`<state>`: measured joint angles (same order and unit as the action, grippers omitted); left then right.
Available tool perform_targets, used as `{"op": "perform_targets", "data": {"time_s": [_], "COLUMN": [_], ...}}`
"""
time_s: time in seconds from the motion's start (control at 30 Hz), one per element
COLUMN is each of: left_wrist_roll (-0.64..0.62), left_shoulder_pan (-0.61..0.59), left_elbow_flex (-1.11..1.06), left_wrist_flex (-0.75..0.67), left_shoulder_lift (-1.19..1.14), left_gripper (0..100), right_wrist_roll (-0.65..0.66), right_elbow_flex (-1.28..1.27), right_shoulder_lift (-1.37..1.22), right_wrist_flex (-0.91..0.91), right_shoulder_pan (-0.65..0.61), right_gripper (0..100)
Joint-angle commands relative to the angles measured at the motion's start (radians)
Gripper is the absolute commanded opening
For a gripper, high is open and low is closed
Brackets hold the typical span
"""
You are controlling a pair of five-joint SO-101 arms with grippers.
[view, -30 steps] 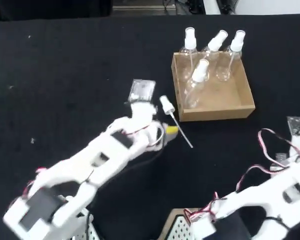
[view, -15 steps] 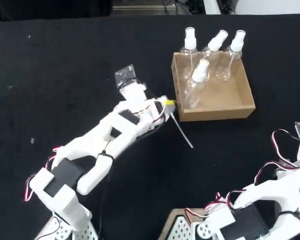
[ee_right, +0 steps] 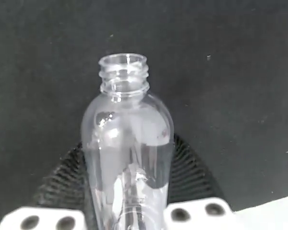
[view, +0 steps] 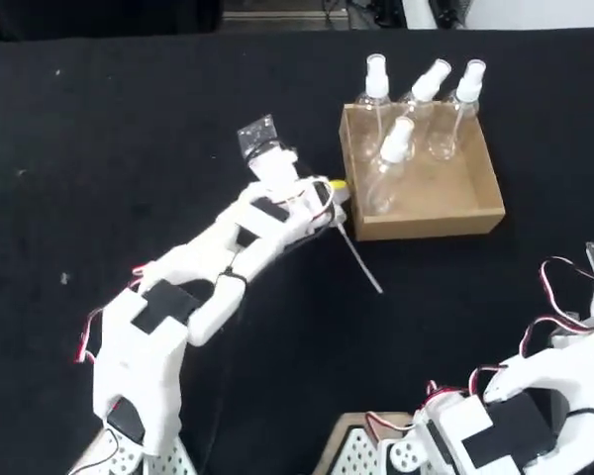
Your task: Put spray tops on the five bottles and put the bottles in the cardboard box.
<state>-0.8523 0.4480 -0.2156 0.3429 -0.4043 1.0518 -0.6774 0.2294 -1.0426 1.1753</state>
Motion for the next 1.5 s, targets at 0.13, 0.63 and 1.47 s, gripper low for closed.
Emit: {"op": "perform_targets", "data": {"time_s": [0.13, 0.63, 1.47], "left_wrist_roll": [-0.008, -0.011, 0.089], "left_shoulder_pan": [-0.042, -0.028, -0.039], "left_elbow_flex": [0.077, 0.165, 0.516], "left_wrist_flex": [-0.021, 0.055, 0.637], "left_shoulder_lift": [0.003, -0.12, -0.118], "left_gripper": [27, 22, 21], "right_wrist_roll": [0.009, 0.009, 0.009], "right_elbow_flex": [0.061, 0.064, 0.059], "right_shoulder_lift": [-0.001, 0.005, -0.001], "right_wrist_flex": [0.034, 0.035, 0.035], "right_shoulder_pan": [0.034, 0.035, 0.037], "right_gripper": [1.1, 1.1, 1.1]}}
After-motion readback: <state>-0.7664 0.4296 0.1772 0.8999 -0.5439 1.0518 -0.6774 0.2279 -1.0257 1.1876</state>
